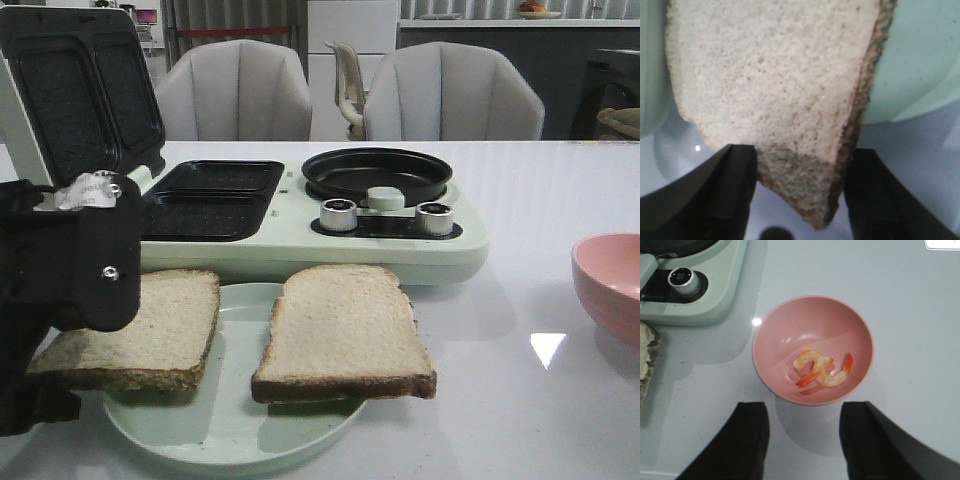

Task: Make breakfast with bread and shrimp
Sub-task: 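Grasp the bread slice nearest the left gripper with the left gripper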

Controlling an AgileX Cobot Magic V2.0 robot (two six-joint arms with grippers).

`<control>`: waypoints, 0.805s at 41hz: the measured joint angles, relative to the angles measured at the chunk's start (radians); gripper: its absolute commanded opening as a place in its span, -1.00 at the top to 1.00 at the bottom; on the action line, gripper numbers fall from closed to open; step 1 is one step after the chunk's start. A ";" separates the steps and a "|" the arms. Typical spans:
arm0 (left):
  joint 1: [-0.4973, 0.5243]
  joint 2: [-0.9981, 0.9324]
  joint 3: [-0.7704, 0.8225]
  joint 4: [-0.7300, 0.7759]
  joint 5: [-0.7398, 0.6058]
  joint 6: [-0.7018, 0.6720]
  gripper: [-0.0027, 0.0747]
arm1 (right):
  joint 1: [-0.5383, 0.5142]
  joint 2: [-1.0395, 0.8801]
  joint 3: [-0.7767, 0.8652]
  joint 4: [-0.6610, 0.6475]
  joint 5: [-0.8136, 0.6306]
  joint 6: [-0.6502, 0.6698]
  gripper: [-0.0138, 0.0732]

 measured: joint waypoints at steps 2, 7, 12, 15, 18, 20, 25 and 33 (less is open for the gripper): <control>0.000 0.002 0.000 0.000 0.000 -0.002 0.26 | 0.000 0.000 0.000 0.000 0.000 0.000 -0.35; 0.000 0.002 0.000 0.000 0.002 -0.006 0.56 | 0.000 0.000 0.000 0.000 0.000 0.000 -0.35; 0.000 0.002 0.000 -0.016 0.014 -0.006 0.67 | 0.000 0.000 0.000 0.000 0.000 0.000 -0.35; -0.018 -0.005 0.000 -0.032 0.043 -0.006 0.67 | 0.000 0.000 0.000 0.000 0.000 0.000 -0.35; -0.052 -0.032 0.000 -0.039 0.102 -0.006 0.67 | 0.000 0.000 0.000 0.000 0.000 0.000 -0.35; -0.081 -0.062 0.000 -0.039 0.157 -0.006 0.67 | 0.000 0.000 0.000 0.000 0.000 0.000 -0.35; -0.143 -0.139 0.000 -0.010 0.286 -0.006 0.67 | 0.000 0.000 0.000 0.000 0.000 0.000 -0.35; -0.174 -0.252 -0.004 0.119 0.349 -0.006 0.67 | 0.000 0.000 0.000 0.000 0.000 0.000 -0.35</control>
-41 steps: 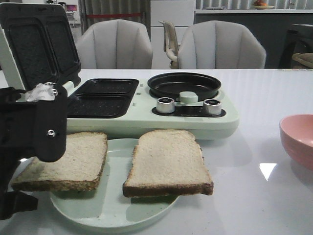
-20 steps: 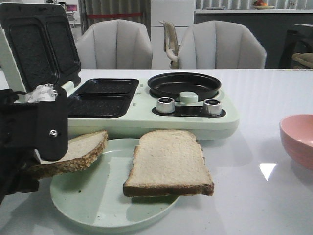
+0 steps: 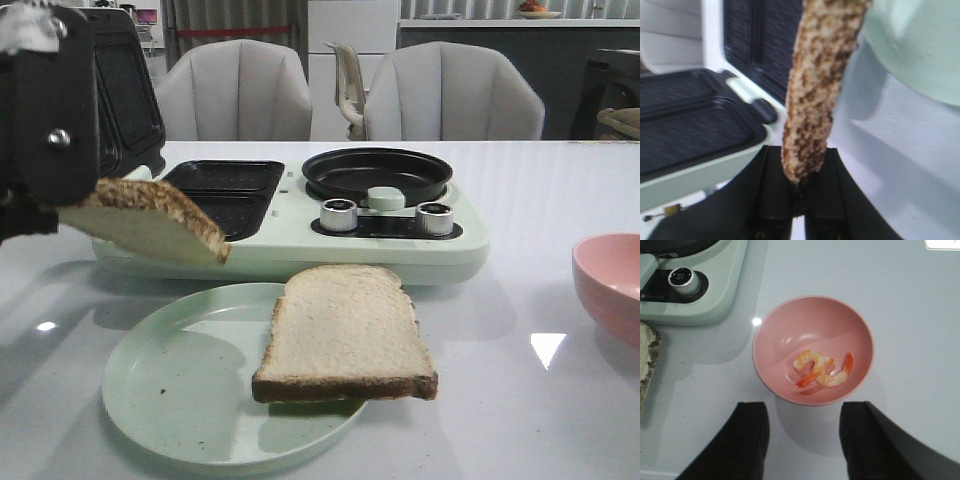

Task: Make breakfast with bread and shrimp
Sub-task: 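Grasp the bread slice nearest the left gripper with the left gripper, then lift the bread and lower it onto the sandwich maker plate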

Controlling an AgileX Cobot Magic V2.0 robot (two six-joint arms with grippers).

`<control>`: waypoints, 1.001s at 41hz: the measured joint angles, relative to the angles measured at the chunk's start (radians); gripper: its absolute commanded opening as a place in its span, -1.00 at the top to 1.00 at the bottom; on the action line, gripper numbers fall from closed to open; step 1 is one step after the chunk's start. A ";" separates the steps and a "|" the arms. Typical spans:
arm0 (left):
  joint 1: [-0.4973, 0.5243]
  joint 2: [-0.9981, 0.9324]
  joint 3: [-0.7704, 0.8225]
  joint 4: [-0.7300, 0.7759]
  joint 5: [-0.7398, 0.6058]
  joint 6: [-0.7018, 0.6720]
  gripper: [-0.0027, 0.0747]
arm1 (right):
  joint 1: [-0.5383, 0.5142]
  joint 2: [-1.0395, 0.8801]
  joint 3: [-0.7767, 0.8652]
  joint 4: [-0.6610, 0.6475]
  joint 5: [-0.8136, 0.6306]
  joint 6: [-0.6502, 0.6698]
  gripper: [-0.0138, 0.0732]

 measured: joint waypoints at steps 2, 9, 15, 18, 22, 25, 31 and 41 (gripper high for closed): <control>0.003 -0.007 -0.021 0.017 0.002 0.000 0.67 | 0.000 0.000 0.000 0.000 0.000 0.000 -0.35; 0.070 0.025 -0.123 0.056 -0.013 0.000 0.67 | 0.000 0.000 0.000 0.000 0.000 0.000 -0.35; 0.176 0.128 -0.250 0.091 -0.069 0.000 0.67 | 0.000 0.000 0.000 0.000 0.000 0.000 -0.35; 0.231 0.189 -0.326 0.100 -0.117 0.000 0.67 | 0.000 0.000 0.000 0.000 0.000 0.000 -0.35; 0.290 0.282 -0.422 0.106 -0.180 0.000 0.67 | 0.000 0.000 0.000 0.000 0.000 0.000 -0.35; 0.329 0.349 -0.497 0.108 -0.214 0.000 0.67 | 0.000 0.000 0.000 0.000 0.000 0.000 -0.35; 0.391 0.485 -0.655 0.113 -0.243 0.000 0.67 | 0.000 0.000 0.000 0.000 0.000 0.000 -0.35; 0.447 0.672 -0.867 0.120 -0.277 0.079 0.67 | 0.000 0.000 0.000 0.000 0.000 0.000 -0.35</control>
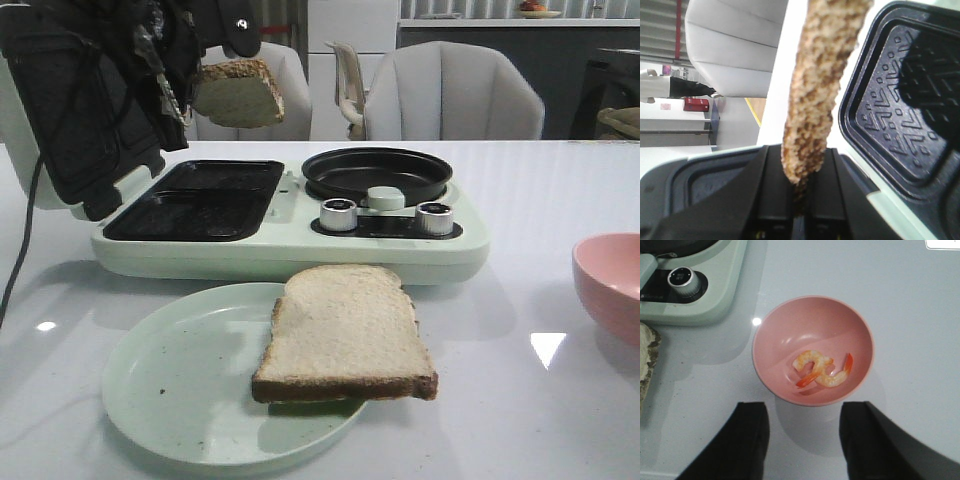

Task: Make breakfast with bread and shrimp
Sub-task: 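Lift the bread and lower it onto the sandwich maker plate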

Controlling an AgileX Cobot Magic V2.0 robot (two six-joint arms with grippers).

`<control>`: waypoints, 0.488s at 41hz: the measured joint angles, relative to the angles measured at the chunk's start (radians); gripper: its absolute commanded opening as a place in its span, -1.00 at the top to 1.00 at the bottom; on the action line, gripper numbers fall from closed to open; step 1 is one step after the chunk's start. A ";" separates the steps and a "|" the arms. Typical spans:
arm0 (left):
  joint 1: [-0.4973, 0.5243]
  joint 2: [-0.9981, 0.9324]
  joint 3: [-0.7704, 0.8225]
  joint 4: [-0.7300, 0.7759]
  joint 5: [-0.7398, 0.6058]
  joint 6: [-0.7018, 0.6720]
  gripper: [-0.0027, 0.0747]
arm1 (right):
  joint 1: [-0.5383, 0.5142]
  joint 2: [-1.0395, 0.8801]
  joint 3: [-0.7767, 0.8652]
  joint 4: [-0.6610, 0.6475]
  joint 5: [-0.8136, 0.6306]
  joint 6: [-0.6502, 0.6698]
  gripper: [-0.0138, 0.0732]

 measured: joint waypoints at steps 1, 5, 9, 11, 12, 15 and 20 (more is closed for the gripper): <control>0.005 0.014 -0.013 0.000 -0.004 0.005 0.67 | 0.000 0.000 0.000 0.000 0.000 0.000 -0.35; 0.024 0.070 -0.062 0.000 -0.012 0.017 0.67 | 0.000 0.000 0.000 0.000 0.000 0.000 -0.35; 0.039 0.104 -0.076 0.002 -0.016 0.022 0.67 | 0.000 0.000 0.000 0.000 0.000 0.000 -0.35; 0.041 0.114 -0.078 0.002 -0.016 0.024 0.67 | 0.000 0.000 0.000 0.000 0.000 0.000 -0.35; 0.043 0.117 -0.078 0.002 -0.016 0.024 0.67 | 0.000 0.000 0.000 0.000 0.000 0.000 -0.35; 0.046 0.125 -0.080 0.002 -0.020 0.024 0.66 | 0.000 0.000 0.000 0.000 0.000 0.000 -0.35; 0.047 0.125 -0.080 0.002 -0.033 0.024 0.60 | 0.000 0.000 0.000 0.000 0.000 0.000 -0.35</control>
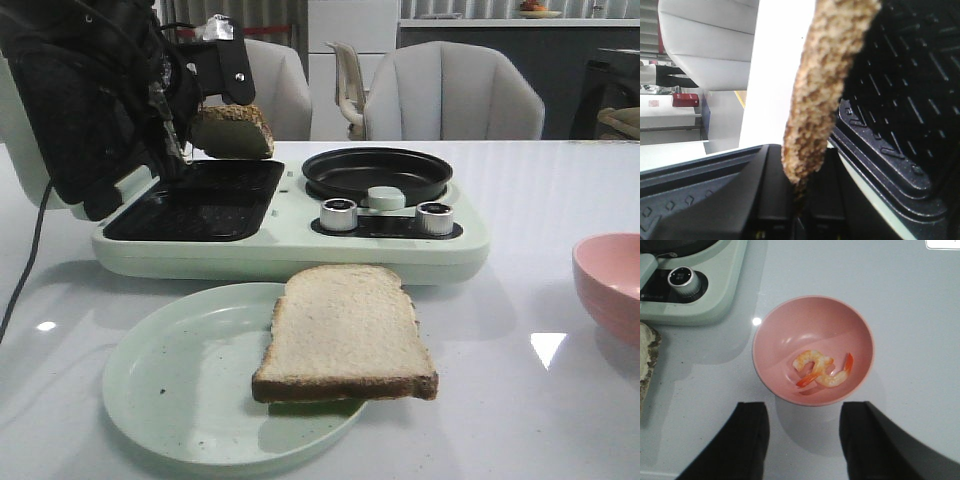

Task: Make breakfast with bread and shrimp
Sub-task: 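Lift the bread and lower it onto the sandwich maker plate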

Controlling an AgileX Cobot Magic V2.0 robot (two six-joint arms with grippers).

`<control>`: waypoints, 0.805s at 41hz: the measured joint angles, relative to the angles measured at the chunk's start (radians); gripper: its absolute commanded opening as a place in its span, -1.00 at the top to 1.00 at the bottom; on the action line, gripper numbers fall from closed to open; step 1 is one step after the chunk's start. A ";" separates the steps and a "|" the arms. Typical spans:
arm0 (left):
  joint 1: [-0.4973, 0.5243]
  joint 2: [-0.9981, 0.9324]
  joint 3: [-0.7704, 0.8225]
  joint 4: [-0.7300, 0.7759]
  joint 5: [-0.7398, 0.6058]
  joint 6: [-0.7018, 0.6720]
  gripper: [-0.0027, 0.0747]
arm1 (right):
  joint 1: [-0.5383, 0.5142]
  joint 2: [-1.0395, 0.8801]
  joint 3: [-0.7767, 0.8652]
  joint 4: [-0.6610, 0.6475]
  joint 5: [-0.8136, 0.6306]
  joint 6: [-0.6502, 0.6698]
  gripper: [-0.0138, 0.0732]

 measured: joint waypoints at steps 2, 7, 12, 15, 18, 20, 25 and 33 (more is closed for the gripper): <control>0.000 0.000 0.000 0.002 -0.001 0.000 0.56 | 0.000 0.000 0.000 0.000 0.000 0.000 -0.35; 0.000 0.000 0.000 0.002 -0.005 0.000 0.44 | 0.000 0.000 0.000 0.000 0.000 0.000 -0.35; -0.006 0.000 0.000 0.002 -0.006 0.000 0.13 | 0.000 0.000 0.000 0.000 0.000 0.000 -0.35; -0.011 0.000 0.002 0.004 -0.006 0.000 -0.03 | 0.000 0.000 0.000 0.000 0.000 0.000 -0.35; -0.011 0.000 0.015 0.004 -0.002 0.000 -0.18 | 0.000 0.000 0.000 0.000 0.000 0.000 -0.35; -0.013 0.000 0.032 0.004 -0.002 0.000 -0.23 | 0.000 0.000 0.000 0.000 0.000 0.000 -0.35; -0.014 -0.007 0.091 0.006 0.007 0.000 -0.26 | 0.000 0.000 0.000 0.000 0.000 0.000 -0.35; -0.016 -0.086 0.167 0.006 0.022 0.000 -0.26 | 0.000 0.000 0.000 0.000 0.000 0.000 -0.35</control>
